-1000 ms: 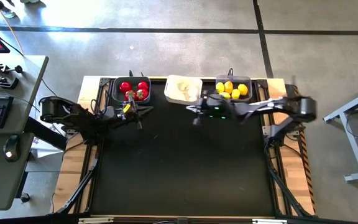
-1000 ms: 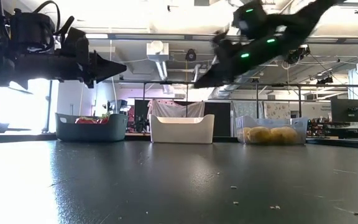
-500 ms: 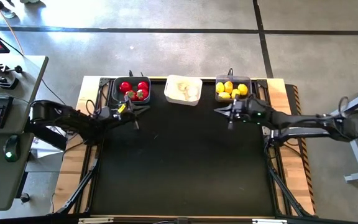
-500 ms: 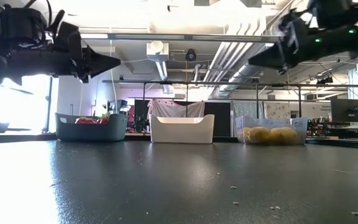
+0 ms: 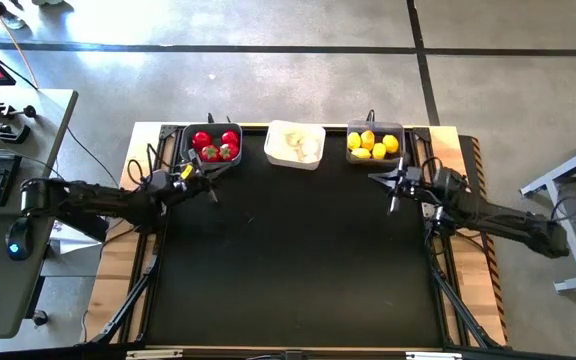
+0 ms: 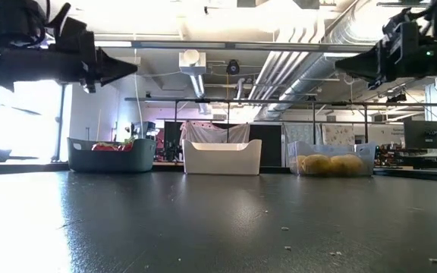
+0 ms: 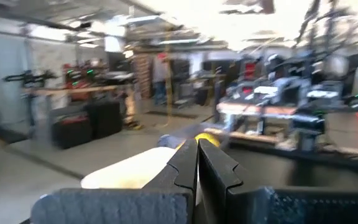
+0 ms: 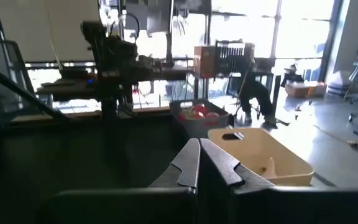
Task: Sort produce into baskets
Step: Return to Home Position
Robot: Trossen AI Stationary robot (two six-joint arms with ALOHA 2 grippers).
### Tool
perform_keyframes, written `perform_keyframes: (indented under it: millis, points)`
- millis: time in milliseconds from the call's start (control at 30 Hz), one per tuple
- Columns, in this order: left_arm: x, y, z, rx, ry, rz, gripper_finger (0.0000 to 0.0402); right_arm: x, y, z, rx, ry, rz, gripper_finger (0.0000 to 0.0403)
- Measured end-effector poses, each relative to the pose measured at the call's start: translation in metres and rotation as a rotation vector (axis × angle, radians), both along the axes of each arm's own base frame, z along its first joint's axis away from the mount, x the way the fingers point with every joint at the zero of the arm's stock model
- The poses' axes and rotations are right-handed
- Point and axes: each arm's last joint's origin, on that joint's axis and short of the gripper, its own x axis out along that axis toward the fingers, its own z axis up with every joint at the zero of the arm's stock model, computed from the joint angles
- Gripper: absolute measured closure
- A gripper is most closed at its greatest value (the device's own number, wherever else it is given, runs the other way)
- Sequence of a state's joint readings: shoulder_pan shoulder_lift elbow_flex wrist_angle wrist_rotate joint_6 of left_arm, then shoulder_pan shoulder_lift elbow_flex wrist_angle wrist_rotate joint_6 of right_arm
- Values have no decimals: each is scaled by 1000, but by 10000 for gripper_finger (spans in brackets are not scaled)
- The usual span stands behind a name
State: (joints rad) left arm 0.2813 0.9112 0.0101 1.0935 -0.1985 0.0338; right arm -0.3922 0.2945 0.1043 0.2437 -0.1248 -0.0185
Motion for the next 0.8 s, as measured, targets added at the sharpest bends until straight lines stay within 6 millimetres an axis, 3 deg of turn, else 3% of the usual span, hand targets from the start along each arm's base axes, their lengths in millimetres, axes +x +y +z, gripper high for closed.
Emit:
perform_keyframes:
  millis: [300, 600, 800]
  points:
    - [-19, -3, 7, 7, 28, 90, 401, -23, 6, -7, -1, -26, -23, 403]
    - [-44, -8, 11, -9, 16, 180, 401, -24, 4, -6, -66, -63, -38, 403]
    - [-58, -11, 11, -22, -9, 218, 401, -21, -1, -19, -13, -80, -99, 403]
